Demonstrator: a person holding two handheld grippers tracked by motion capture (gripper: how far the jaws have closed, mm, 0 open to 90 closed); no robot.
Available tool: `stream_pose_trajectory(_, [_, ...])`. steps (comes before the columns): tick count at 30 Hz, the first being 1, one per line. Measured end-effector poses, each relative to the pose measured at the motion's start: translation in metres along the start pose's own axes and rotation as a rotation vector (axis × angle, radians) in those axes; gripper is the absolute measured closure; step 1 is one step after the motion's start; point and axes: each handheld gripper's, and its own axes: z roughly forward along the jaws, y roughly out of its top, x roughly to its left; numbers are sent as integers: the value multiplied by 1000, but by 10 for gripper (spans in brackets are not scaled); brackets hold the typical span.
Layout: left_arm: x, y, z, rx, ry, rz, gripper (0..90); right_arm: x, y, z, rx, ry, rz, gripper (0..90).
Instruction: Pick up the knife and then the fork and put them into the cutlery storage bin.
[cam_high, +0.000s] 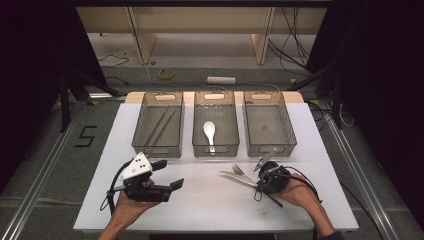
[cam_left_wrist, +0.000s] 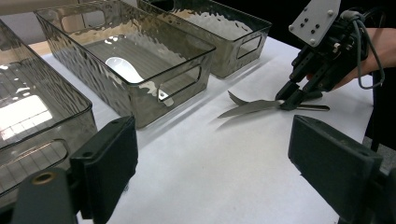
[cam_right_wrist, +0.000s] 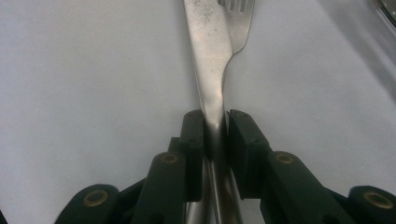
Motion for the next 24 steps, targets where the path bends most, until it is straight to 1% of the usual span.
stream_pose_trajectory(3, [0,0,0,0,-1,1,155,0,0,0,0,3,-3,786])
stream_pose_trajectory(9, [0,0,0,-1,-1,2,155,5,2,0,4,-16,-46,803])
stream_pose_trajectory(13, [0,0,0,0,-1,3,155,5,1,-1,0,-22,-57,807])
stream_pose_trajectory(14, [0,0,0,-1,-1,4,156,6,1,-2,-1,-23,-46,807])
stream_pose_trajectory(16, [-1,0,0,-1,-1,2,156,5,1,-4,-12,-17,-58,808])
stream_pose_trajectory(18, [0,0,0,3,-1,4,156,6,1,-7,-9,-22,-53,809])
stream_pose_trajectory(19, [-1,0,0,3,-1,5,156,5,1,-8,-17,-26,-64,809])
stream_pose_trajectory(20, [-1,0,0,1,0,5,156,6,0,-9,-20,-26,-57,809])
stream_pose_trajectory(22, [-1,0,-1,0,0,5,156,5,0,-11,-31,-29,-66,809])
stream_pose_trajectory(23, [-1,0,-1,0,0,3,156,6,0,-13,-35,-27,-57,810])
stream_pose_trajectory(24, [0,0,-1,-1,1,4,156,5,0,-14,-40,-35,-62,810])
